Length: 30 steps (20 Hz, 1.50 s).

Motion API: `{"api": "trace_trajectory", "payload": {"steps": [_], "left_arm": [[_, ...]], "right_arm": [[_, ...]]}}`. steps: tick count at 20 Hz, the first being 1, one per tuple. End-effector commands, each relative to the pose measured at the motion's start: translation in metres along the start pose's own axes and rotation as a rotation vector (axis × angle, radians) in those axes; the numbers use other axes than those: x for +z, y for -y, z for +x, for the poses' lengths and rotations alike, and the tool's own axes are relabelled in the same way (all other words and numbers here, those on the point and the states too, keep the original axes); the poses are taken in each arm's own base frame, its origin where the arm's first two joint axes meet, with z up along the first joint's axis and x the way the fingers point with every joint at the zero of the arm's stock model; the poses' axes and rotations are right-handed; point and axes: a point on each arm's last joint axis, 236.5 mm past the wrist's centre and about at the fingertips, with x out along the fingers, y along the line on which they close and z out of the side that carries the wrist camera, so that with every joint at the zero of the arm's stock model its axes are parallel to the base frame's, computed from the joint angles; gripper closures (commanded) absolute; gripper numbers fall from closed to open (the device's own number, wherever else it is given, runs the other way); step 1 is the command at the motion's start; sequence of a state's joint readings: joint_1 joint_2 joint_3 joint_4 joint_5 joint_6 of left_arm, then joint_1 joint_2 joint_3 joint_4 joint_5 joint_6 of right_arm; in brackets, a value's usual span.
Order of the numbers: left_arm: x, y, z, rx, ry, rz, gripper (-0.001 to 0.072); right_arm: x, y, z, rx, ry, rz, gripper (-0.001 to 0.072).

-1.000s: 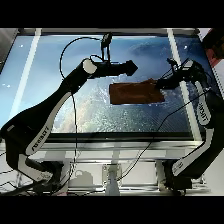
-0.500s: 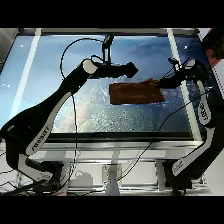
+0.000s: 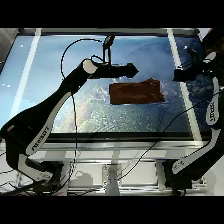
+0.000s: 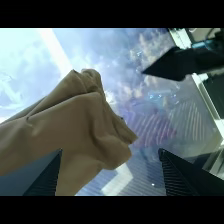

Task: Fold the clothes and pants, and hang the long-sleeved shirts on hangers.

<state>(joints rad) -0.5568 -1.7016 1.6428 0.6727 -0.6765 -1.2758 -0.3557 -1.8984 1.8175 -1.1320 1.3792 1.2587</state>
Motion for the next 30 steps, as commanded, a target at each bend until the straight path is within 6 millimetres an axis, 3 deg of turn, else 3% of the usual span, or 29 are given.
{"api": "trace_trajectory", "payload": {"steps": [1,3,7,9,11,15,18,22,24,26,28,29,30], "left_arm": [[-0.001,0.000,0.000,-0.001,-0.003,0.000,0.0002],[-0.001,0.000,0.000,-0.001,-0.003,0.000,0.0002],[-0.001,0.000,0.000,-0.001,-0.003,0.000,0.0002],[-0.001,0.000,0.000,-0.001,-0.003,0.000,0.0002],[-0.001,0.000,0.000,-0.001,-0.003,0.000,0.0002],[-0.001,0.000,0.000,-0.001,-0.003,0.000,0.0002],[-0.001,0.000,0.000,-0.001,-0.003,0.000,0.0001],[-0.001,0.000,0.000,-0.001,-0.003,0.000,0.0002],[-0.001,0.000,0.000,-0.001,-0.003,0.000,0.0002],[-0.001,0.000,0.000,-0.001,-0.003,0.000,0.0002],[-0.001,0.000,0.000,-0.001,-0.003,0.001,0.0002],[0.000,-0.001,0.000,0.000,-0.002,0.000,0.0002],[0.001,-0.002,-0.001,0.002,0.000,0.001,0.0003]], "right_arm": [[-0.030,-0.040,-0.021,0.379,-0.093,0.075,0.0680],[-0.040,-0.035,-0.012,0.387,-0.120,0.112,0.0243],[-0.039,-0.030,0.036,0.309,-0.081,0.142,0.0161],[-0.022,-0.031,0.054,0.265,-0.006,0.147,0.0161],[-0.020,-0.042,0.067,0.292,-0.014,0.158,0.0162],[-0.066,-0.062,0.102,0.386,-0.230,0.182,0.0161],[-0.082,-0.082,0.111,0.494,-0.314,0.212,0.0160],[-0.063,-0.111,0.113,0.584,-0.231,0.159,0.0086],[-0.059,-0.121,0.119,0.581,-0.214,0.147,0.0101],[-0.059,-0.131,0.125,0.567,-0.202,0.090,0.0203],[-0.062,-0.139,0.133,0.545,-0.204,0.046,0.0447],[-0.064,-0.144,0.135,0.546,-0.209,0.038,0.0625],[-0.065,-0.148,0.135,0.549,-0.214,0.031,0.0703]]}}
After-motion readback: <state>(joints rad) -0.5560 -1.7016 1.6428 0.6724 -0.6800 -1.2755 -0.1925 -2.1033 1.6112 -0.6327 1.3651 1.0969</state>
